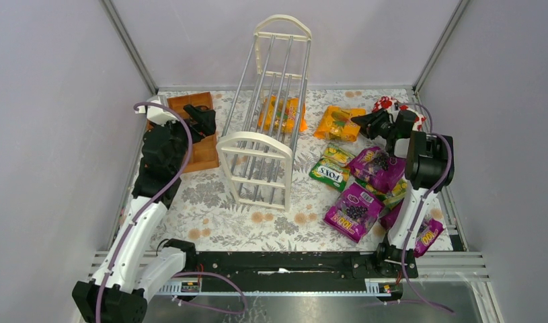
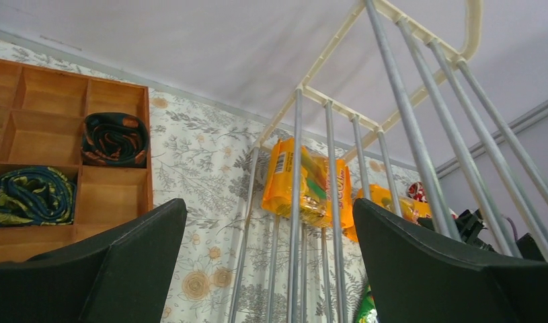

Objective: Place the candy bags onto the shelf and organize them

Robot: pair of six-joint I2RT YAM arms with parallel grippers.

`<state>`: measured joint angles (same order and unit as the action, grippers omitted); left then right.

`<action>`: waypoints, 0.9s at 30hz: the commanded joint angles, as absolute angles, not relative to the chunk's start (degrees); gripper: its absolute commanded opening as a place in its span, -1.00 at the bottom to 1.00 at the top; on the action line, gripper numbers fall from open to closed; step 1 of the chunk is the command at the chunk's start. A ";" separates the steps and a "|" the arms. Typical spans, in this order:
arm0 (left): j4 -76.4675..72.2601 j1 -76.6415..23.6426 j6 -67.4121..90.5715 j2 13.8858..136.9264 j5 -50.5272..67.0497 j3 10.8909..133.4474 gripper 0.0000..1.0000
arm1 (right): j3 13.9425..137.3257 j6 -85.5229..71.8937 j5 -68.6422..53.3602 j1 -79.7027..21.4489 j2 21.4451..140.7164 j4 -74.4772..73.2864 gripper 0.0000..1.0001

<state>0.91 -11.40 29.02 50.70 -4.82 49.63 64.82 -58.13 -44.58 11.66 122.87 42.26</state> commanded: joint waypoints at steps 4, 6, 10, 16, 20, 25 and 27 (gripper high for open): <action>-1.67 -13.97 27.98 46.80 -6.90 50.21 0.97 | 61.04 -64.73 -49.69 11.34 113.37 53.32 -0.50; -1.67 -14.63 27.59 46.18 -7.41 50.10 0.97 | 59.67 -65.02 -49.59 11.34 111.80 53.26 -0.55; -1.67 -15.60 27.08 45.40 -8.29 50.01 0.97 | 56.63 -65.53 -48.81 11.32 108.15 53.04 -0.60; -1.80 -16.46 26.82 45.08 -8.65 49.92 0.97 | 57.80 -55.77 -45.24 11.43 107.47 37.87 -0.32; -1.76 -16.65 26.63 45.79 -8.85 49.90 0.97 | 60.75 -49.86 -42.09 12.51 111.22 30.71 0.16; -1.76 -16.59 26.71 47.31 -8.49 49.97 0.98 | 64.39 -43.45 -41.67 14.48 114.53 20.21 0.81; -1.76 -16.52 26.78 48.05 -8.12 50.07 0.97 | 65.90 -40.91 -40.23 14.50 114.84 14.63 0.99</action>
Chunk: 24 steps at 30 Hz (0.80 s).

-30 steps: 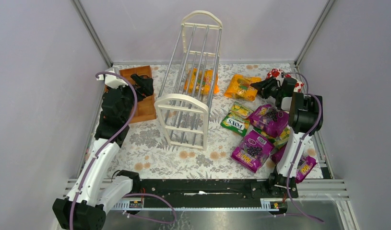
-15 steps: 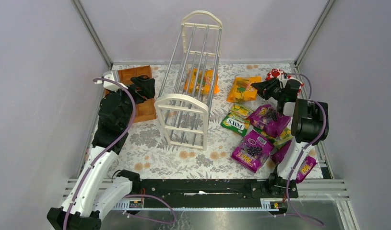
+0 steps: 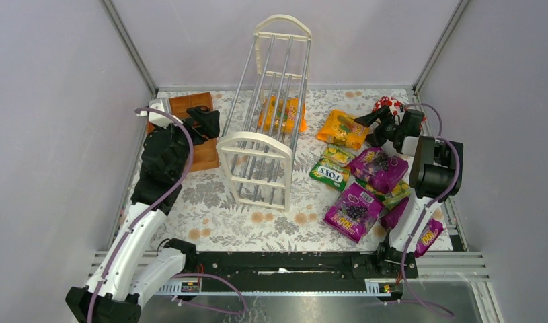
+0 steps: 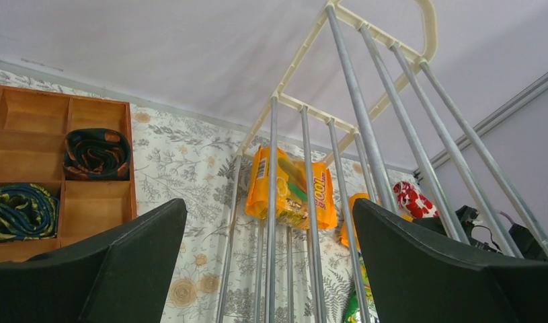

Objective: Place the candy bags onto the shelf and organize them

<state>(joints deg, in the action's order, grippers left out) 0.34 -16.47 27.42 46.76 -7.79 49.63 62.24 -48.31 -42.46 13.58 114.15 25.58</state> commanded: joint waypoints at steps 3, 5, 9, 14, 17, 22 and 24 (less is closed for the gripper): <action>-1.83 -16.12 27.12 49.10 -7.37 50.14 0.97 | 65.74 -41.98 -39.59 14.50 114.99 11.71 1.00; -1.85 -15.93 27.33 49.70 -6.98 50.15 0.98 | 65.86 -41.89 -38.25 14.46 115.13 9.03 1.00; -1.92 -15.91 27.51 50.16 -6.55 50.10 0.97 | 66.67 -39.40 -35.78 13.30 115.58 4.73 1.00; -1.85 -15.91 27.44 49.80 -6.67 50.10 0.97 | 69.10 -37.29 -37.35 10.54 118.10 3.33 1.00; -1.85 -15.91 27.42 49.50 -6.72 50.10 0.97 | 70.66 -36.50 -37.01 8.19 119.18 3.10 1.00; -1.68 -15.84 27.50 49.14 -6.48 50.23 0.97 | 68.82 -40.72 -35.44 5.82 121.42 11.98 0.94; -1.67 -15.91 27.72 49.20 -5.97 50.34 0.97 | 66.99 -43.53 -35.21 5.42 122.23 18.22 0.82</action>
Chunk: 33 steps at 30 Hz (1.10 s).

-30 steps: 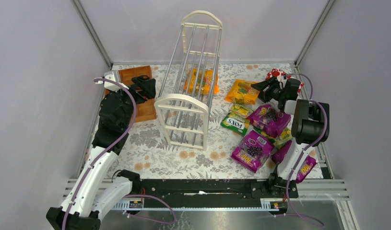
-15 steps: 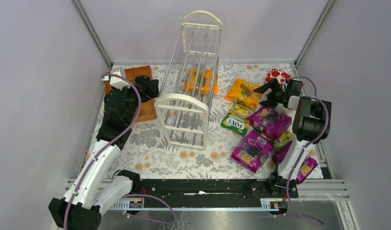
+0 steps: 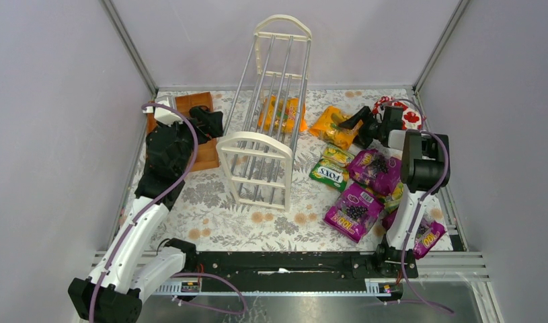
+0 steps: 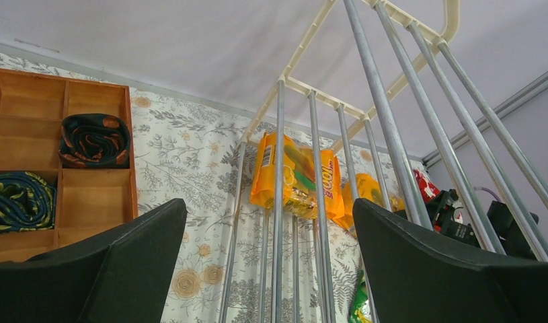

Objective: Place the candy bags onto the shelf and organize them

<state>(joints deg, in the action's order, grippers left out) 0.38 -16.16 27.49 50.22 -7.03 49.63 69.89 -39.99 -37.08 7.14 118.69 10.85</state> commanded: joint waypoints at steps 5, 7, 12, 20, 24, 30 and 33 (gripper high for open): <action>-1.67 -15.69 27.95 49.05 -5.53 50.45 0.97 | 64.33 -47.37 -35.03 5.19 123.01 30.60 0.34; -1.58 -15.65 27.95 49.05 -5.61 50.49 0.97 | 63.93 -47.87 -36.34 5.23 122.82 33.68 0.22; -1.58 -15.56 28.04 49.28 -5.52 50.45 0.97 | 62.58 -50.89 -39.21 5.32 121.23 40.27 -0.03; -1.57 -15.47 28.19 49.94 -5.17 50.49 0.97 | 57.89 -60.47 -43.19 7.23 117.80 52.07 -0.25; -1.58 -15.38 28.30 50.17 -5.00 50.45 0.97 | 55.07 -66.43 -45.44 9.15 117.55 60.37 -0.32; -1.55 -15.38 28.30 49.98 -5.05 50.45 0.97 | 52.49 -72.30 -48.11 11.00 117.21 67.75 -0.41; -1.58 -15.38 28.21 49.63 -5.18 50.38 0.97 | 51.59 -72.83 -49.02 11.37 115.58 68.21 -0.43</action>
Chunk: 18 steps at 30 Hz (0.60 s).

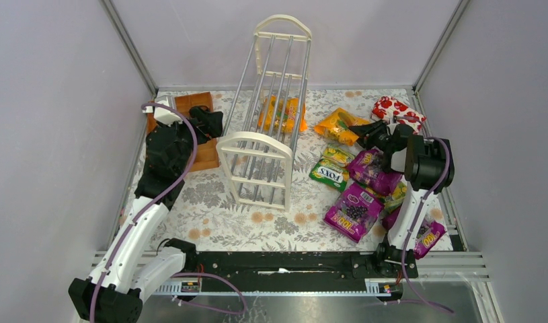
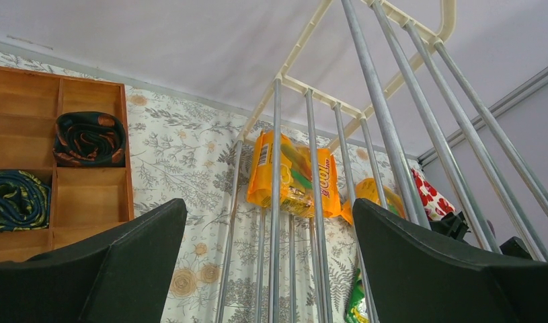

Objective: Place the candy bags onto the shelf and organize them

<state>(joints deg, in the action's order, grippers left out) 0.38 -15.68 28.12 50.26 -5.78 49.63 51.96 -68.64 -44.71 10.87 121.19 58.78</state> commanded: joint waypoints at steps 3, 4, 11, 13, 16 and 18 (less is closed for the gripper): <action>-1.67 -15.34 28.21 48.87 -5.17 50.36 0.97 | 50.80 -73.50 -50.01 11.45 113.57 68.38 -0.44; -1.74 -15.38 28.21 48.60 -5.14 50.36 0.97 | 50.35 -73.97 -50.23 11.44 112.88 68.72 -0.44; -1.76 -16.27 27.95 46.56 -5.92 50.26 0.97 | 45.62 -80.88 -52.92 11.43 108.95 76.72 -0.50; -1.75 -16.49 27.88 46.05 -6.10 50.24 0.97 | 44.23 -82.16 -54.61 11.28 107.72 78.55 -0.50; -1.77 -16.84 27.86 45.71 -6.13 50.19 0.97 | 42.38 -83.40 -56.53 10.50 105.50 80.10 -0.50; -1.84 -16.87 27.86 45.69 -6.14 50.19 0.97 | 41.21 -82.99 -57.24 9.43 103.43 79.66 -0.50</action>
